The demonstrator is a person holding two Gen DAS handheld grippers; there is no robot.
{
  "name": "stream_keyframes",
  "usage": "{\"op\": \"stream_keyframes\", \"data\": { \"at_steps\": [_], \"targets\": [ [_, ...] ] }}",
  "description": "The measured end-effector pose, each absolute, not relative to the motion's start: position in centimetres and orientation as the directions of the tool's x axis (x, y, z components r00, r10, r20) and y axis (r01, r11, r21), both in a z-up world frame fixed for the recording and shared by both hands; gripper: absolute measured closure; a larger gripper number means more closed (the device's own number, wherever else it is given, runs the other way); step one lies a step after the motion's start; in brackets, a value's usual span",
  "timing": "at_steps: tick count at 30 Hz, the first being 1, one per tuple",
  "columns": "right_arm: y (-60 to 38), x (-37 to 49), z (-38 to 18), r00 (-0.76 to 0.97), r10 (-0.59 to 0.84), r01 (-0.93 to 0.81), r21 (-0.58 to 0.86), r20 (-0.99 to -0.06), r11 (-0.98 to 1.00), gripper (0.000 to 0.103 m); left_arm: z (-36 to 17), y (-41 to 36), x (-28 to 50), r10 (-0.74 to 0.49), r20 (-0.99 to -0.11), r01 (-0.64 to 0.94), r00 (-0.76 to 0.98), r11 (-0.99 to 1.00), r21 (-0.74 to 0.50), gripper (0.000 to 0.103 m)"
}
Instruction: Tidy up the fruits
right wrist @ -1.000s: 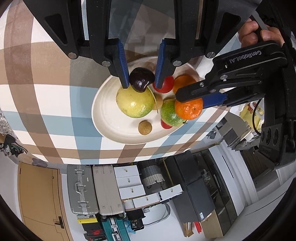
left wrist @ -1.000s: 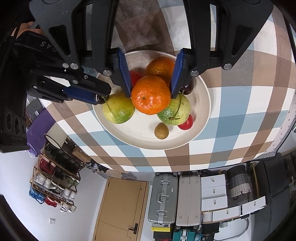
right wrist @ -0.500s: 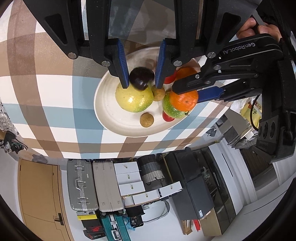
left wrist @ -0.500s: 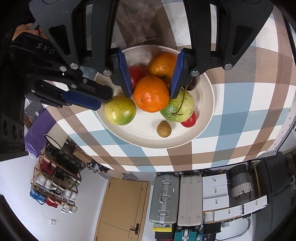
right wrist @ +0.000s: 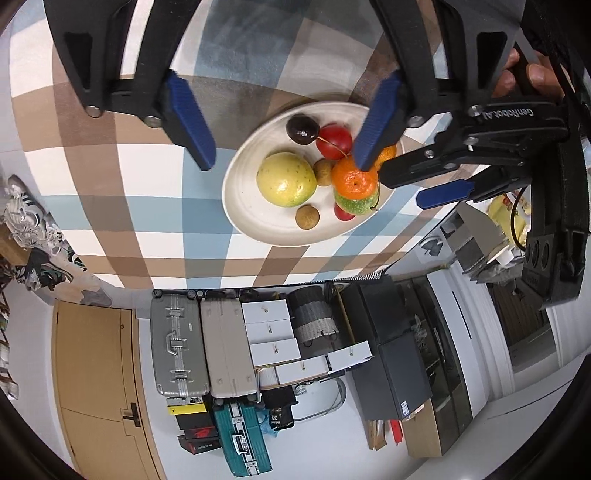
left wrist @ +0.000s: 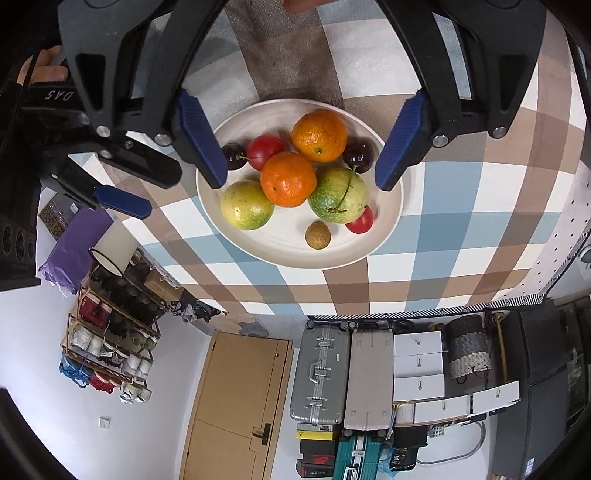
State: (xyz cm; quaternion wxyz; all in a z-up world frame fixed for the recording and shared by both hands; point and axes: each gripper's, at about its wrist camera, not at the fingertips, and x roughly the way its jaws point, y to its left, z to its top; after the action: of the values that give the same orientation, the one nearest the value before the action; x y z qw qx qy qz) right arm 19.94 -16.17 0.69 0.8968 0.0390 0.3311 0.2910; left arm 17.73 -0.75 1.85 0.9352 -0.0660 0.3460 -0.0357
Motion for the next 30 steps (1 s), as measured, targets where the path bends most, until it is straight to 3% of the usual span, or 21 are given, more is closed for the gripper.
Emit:
{"op": "stream_keyframes", "data": {
  "at_steps": [5, 9, 30],
  "targets": [
    [-16.9, 18.9, 1.3, 0.616, 0.561, -0.503, 0.273, -0.553, 0.820, 0.004, 2.7, -0.6, 16.2, -0.099, -0.629, 0.011, 0.771, 0.990, -0.142, 0.014],
    [-17.0, 17.8, 1.5, 0.631, 0.556, -0.511, 0.250, -0.541, 0.823, 0.001, 3.1, -0.5, 14.6, -0.087, -0.611, -0.003, 0.787, 0.990, -0.144, 0.001],
    [-18.6, 11.6, 1.1, 0.693, 0.594, -0.581, 0.173, -0.408, 0.796, 0.000, 2.2, 0.3, 6.4, -0.012, -0.471, -0.048, 0.882, 0.992, -0.116, 0.001]
  ]
}}
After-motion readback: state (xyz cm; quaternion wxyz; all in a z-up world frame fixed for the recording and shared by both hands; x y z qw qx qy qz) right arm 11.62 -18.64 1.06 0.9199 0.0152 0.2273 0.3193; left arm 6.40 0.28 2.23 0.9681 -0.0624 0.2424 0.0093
